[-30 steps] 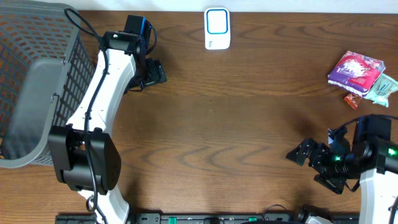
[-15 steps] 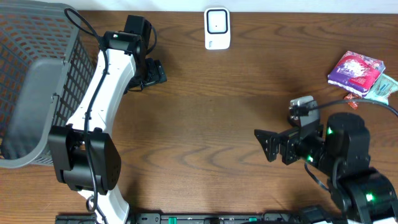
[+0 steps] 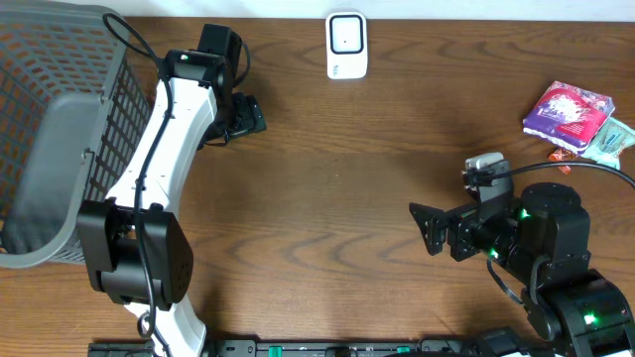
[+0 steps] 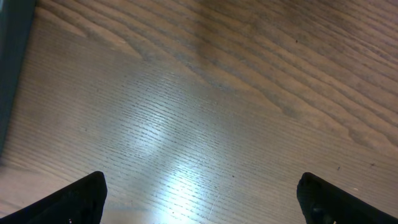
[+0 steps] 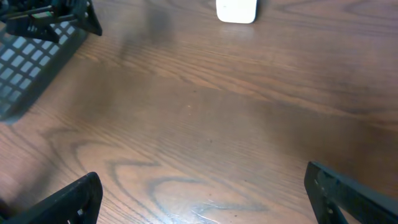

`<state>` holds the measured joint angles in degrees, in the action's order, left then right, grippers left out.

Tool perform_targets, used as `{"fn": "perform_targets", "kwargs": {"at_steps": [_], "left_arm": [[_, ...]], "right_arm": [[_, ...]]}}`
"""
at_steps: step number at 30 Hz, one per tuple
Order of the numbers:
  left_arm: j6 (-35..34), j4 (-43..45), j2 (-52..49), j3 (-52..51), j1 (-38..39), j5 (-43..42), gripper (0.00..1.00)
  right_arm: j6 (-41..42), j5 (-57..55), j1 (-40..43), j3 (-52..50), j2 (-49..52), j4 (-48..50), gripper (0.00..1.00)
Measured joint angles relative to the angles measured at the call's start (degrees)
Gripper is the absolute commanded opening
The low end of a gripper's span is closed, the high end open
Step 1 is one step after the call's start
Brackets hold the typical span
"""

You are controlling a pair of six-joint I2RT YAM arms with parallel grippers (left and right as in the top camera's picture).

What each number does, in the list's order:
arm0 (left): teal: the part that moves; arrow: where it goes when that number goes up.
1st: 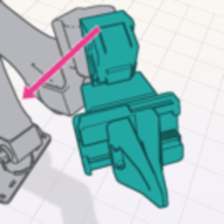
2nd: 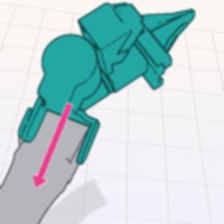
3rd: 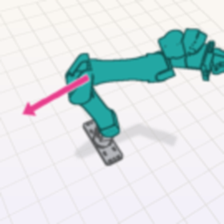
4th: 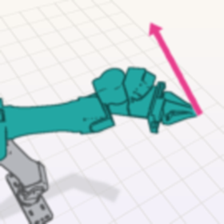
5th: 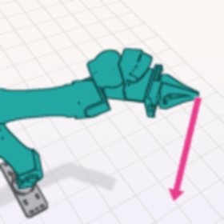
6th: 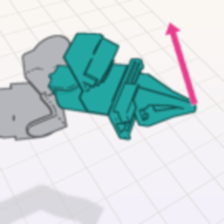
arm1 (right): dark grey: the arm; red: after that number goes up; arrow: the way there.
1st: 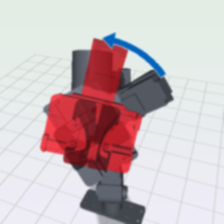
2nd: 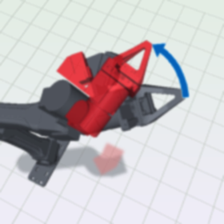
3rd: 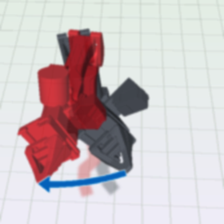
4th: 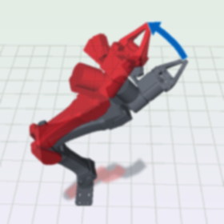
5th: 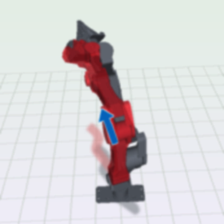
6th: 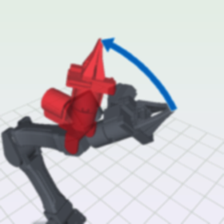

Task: Scan the item barcode

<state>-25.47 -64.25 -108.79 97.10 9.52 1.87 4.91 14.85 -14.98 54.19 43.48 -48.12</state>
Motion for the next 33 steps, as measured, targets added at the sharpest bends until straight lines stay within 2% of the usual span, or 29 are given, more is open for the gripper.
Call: {"fn": "perform_targets", "kwargs": {"at_steps": [15, 29, 33], "left_arm": [[0.0, 0.0, 0.0, 0.0, 0.0, 0.0, 0.98], [0.0, 0.0, 0.0, 0.0, 0.0, 0.0, 0.98], [0.0, 0.0, 0.0, 0.0, 0.0, 0.0, 0.98]], "right_arm": [[0.5, -4.4, 0.0, 0.0, -0.6, 0.0, 0.99], [0.7, -10.2, 0.1, -0.4, -10.0, -1.9, 0.99], [0.7, -10.5, 2.3, -2.6, -13.5, -1.9, 0.99]]}}
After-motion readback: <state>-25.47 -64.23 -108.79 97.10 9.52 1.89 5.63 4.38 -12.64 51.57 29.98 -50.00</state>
